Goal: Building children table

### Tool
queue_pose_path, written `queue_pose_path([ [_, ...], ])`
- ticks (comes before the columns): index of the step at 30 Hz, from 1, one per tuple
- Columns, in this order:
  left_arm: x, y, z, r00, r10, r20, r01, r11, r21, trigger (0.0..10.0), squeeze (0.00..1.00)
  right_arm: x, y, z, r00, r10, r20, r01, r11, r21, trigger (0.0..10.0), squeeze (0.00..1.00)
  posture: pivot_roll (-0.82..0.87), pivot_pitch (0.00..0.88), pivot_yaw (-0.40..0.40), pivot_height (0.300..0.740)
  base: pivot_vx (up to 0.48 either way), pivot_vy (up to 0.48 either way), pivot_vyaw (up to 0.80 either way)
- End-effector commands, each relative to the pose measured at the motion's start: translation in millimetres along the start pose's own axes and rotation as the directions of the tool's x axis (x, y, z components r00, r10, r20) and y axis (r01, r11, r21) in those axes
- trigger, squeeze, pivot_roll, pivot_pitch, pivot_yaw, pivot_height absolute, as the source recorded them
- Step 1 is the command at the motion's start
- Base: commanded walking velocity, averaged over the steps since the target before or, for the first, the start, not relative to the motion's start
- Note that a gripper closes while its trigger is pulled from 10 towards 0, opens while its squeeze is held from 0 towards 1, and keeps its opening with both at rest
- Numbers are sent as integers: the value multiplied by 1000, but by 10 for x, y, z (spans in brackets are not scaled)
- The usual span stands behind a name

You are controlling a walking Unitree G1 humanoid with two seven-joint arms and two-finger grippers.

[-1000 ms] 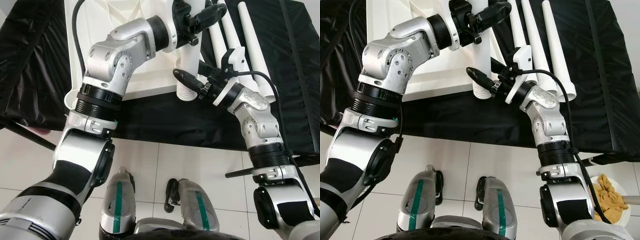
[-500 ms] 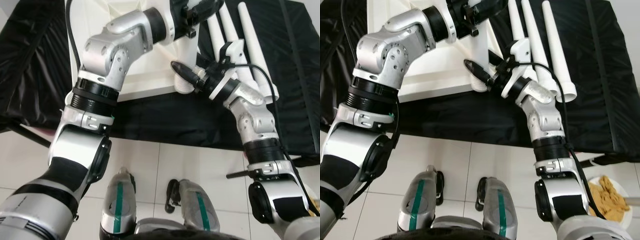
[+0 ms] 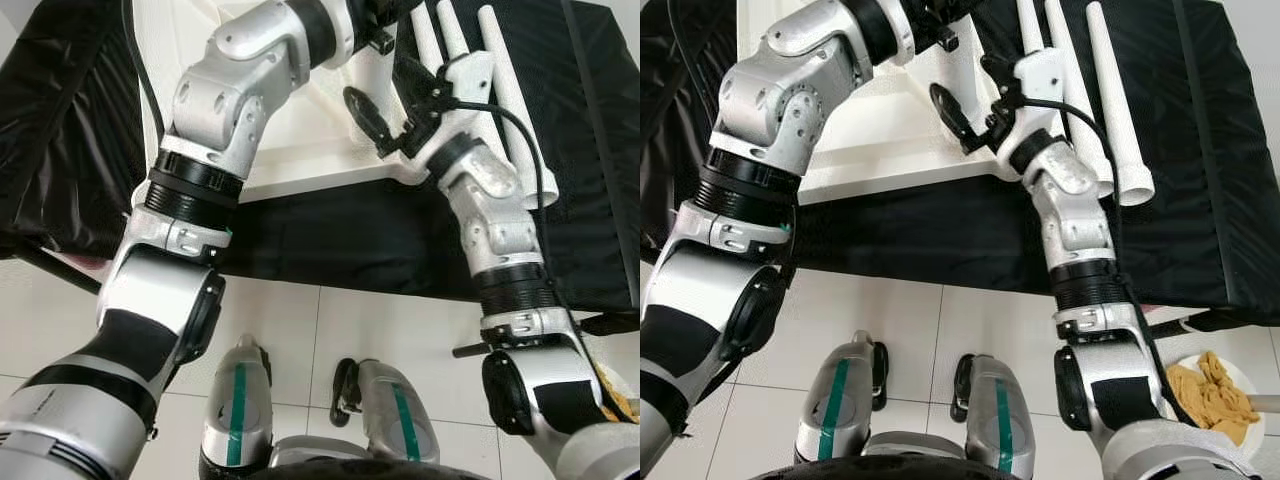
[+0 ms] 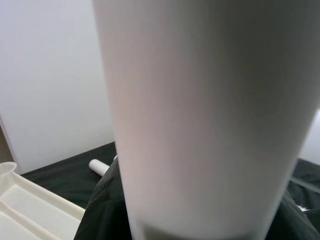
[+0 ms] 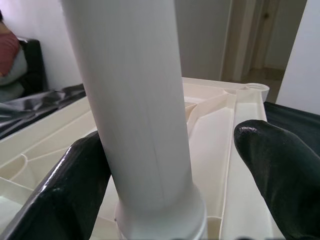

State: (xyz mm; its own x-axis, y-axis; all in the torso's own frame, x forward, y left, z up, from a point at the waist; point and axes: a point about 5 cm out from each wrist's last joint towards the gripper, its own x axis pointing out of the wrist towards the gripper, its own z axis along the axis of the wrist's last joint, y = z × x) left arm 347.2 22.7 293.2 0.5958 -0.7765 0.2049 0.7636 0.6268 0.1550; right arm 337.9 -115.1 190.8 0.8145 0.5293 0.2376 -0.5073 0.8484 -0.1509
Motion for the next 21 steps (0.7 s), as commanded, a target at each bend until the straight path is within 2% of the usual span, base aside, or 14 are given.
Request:
queue_pose_path([
  [1, -5, 50, 13, 998, 61, -18, -60, 997, 50, 10000, 0, -32, -163, 47, 992, -129, 7, 130, 990, -62, 10000, 0, 62, 0, -23, 740, 0, 0, 0],
  [6, 23, 58, 17, 995, 103, -14, -102, 992, 72, 10000, 0, 6, -78, 36, 985, -175, 7, 175, 976, -132, 10000, 0, 64, 0, -26, 740, 0, 0, 0],
  [7, 48, 66, 35, 990, 143, -1, -143, 987, 79, 10000, 0, 26, -18, 0, 969, -246, 2, 243, 958, -150, 10000, 0, 65, 0, -29, 740, 0, 0, 0],
  [14, 73, 58, 57, 986, 167, 11, -167, 983, 81, 10000, 0, 39, 68, -45, 957, -289, -6, 285, 948, -144, 10000, 0, 67, 0, -34, 740, 0, 0, 0],
  [16, 102, 49, 82, 982, 188, 25, -189, 978, 87, 10000, 0, 52, 173, -99, 949, -315, -21, 310, 942, -130, 10000, 0, 69, 5, -36, 740, 0, 0, 0],
  [21, 122, 42, 109, 979, 199, 36, -201, 975, 95, 10000, 0, 58, 244, -145, 941, -336, -38, 330, 937, -110, 10000, 0, 71, 6, -34, 740, 0, 0, 0],
])
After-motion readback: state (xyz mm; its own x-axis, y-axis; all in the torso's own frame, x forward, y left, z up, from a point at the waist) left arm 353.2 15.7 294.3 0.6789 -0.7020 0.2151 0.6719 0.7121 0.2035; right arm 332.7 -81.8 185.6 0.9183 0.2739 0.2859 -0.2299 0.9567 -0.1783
